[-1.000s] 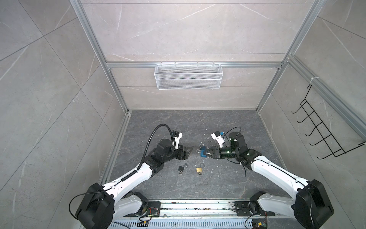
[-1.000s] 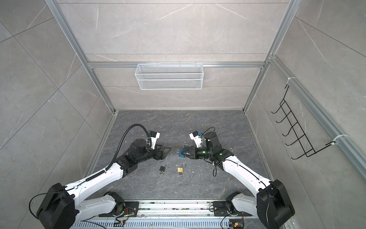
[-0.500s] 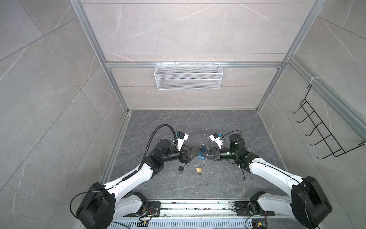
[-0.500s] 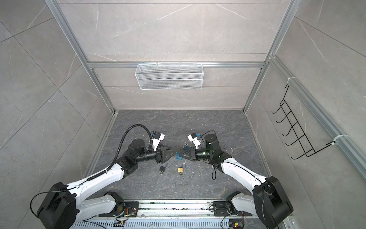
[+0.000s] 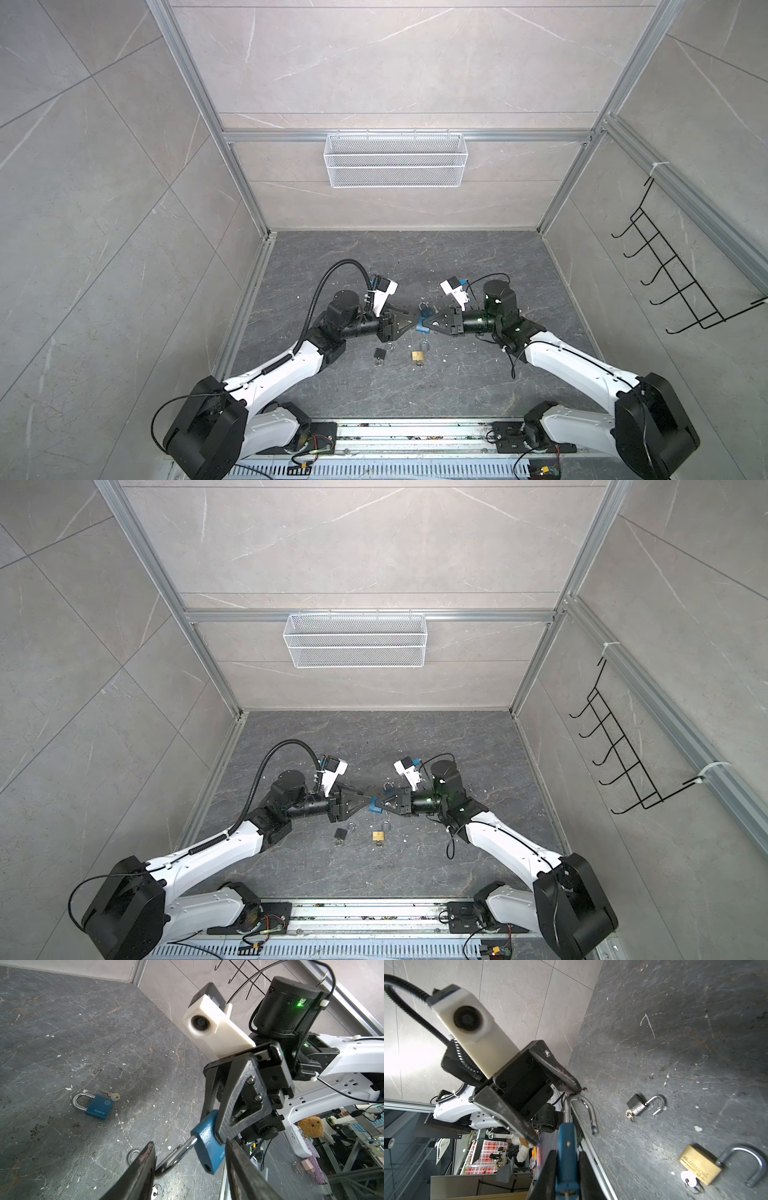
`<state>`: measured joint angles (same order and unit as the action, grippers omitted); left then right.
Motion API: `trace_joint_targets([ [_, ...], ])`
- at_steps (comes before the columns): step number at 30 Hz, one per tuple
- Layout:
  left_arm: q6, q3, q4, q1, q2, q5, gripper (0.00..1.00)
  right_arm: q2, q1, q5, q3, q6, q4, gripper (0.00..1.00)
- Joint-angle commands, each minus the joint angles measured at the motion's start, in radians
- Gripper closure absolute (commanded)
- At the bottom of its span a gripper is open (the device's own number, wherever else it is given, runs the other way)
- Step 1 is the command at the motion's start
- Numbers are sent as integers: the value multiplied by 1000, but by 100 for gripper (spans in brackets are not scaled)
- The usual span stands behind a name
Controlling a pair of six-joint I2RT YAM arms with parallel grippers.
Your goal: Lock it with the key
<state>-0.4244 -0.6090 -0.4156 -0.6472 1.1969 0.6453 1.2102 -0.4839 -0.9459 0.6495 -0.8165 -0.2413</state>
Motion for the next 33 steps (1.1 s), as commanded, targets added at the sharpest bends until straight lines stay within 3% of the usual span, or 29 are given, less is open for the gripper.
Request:
trace_joint_targets([
  [1,-39,-22,-72,1,-2,57,47,-66,3,6,-5,-24,-104,100],
  [8,-75,17,-107,1,-48,44,54,-78,3,10,-17,-32,-111,100],
  [12,-80,22,-100,2,-64,38,64,-77,4,15,-24,-26,-110,100],
  [22,-98,37,-107,1,-66,18,72,-61,5,17,-25,7,-103,100],
  [25,-106,35,-108,1,-71,18,80,-67,7,32,-16,50,-52,100],
  [27,-122,37,-108,1,-80,14,96,-72,7,52,1,93,14,100],
  [28,-130,38,-107,1,-85,11,100,-74,7,58,5,106,28,100],
  [33,-155,49,-110,0,-117,7,100,-84,7,80,13,138,68,100],
])
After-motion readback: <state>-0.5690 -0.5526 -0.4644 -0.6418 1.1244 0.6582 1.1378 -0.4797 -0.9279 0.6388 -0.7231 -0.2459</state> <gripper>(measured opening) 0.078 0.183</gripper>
